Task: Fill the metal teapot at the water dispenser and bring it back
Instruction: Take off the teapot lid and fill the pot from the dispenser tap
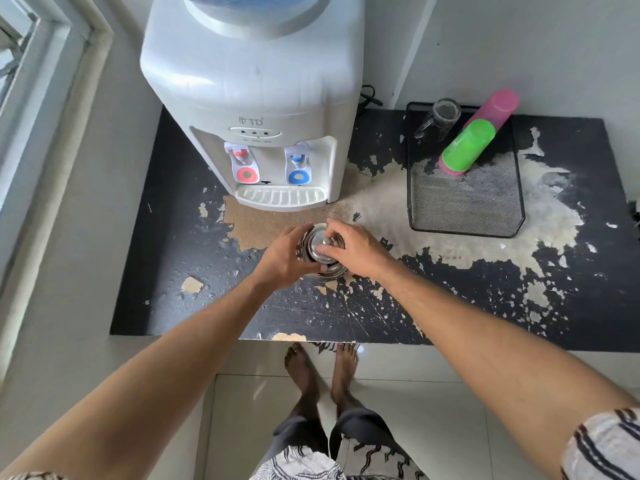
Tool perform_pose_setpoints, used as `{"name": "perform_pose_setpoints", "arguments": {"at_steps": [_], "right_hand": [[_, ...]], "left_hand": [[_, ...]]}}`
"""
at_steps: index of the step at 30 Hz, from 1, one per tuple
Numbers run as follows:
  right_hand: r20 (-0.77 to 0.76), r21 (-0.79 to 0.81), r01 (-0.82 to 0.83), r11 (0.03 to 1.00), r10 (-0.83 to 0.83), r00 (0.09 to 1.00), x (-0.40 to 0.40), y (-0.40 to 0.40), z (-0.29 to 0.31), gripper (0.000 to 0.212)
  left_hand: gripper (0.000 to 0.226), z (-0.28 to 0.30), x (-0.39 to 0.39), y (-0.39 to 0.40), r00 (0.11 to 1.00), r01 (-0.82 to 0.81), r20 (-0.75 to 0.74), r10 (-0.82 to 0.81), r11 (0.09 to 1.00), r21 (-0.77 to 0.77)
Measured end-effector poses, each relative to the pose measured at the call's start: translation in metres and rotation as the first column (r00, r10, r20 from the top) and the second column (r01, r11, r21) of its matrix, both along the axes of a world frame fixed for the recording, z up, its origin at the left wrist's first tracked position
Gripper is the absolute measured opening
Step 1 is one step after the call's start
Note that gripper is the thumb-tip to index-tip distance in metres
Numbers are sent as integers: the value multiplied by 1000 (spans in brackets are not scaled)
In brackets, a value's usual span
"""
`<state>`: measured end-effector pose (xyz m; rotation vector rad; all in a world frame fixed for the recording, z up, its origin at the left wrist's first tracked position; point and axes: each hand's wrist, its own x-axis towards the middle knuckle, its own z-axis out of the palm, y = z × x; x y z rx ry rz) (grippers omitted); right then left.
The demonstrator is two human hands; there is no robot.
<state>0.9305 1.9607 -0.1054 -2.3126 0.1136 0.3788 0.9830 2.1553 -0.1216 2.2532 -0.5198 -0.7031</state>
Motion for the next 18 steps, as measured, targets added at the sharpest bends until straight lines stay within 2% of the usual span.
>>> {"name": "perform_pose_setpoints", "arguments": {"at_steps": [11, 14, 16, 18], "right_hand": [[-43, 148, 29, 989, -23, 999, 9, -13, 7, 18], [2, 182, 86, 980, -88, 996, 7, -18, 14, 15], [83, 133, 148, 980, -160, 984, 7, -25, 16, 16], [163, 8, 192, 981, -190, 968, 6, -35, 16, 21]], "left_hand": [[107, 11, 1, -1, 997, -23, -76, 23, 1000, -1], [105, 13, 1, -2, 995, -4, -99, 3, 1000, -5], [105, 14, 1, -3, 995, -3, -98, 2, 1000, -12], [104, 14, -1, -4, 996, -10, -86, 9, 1000, -10]]}}
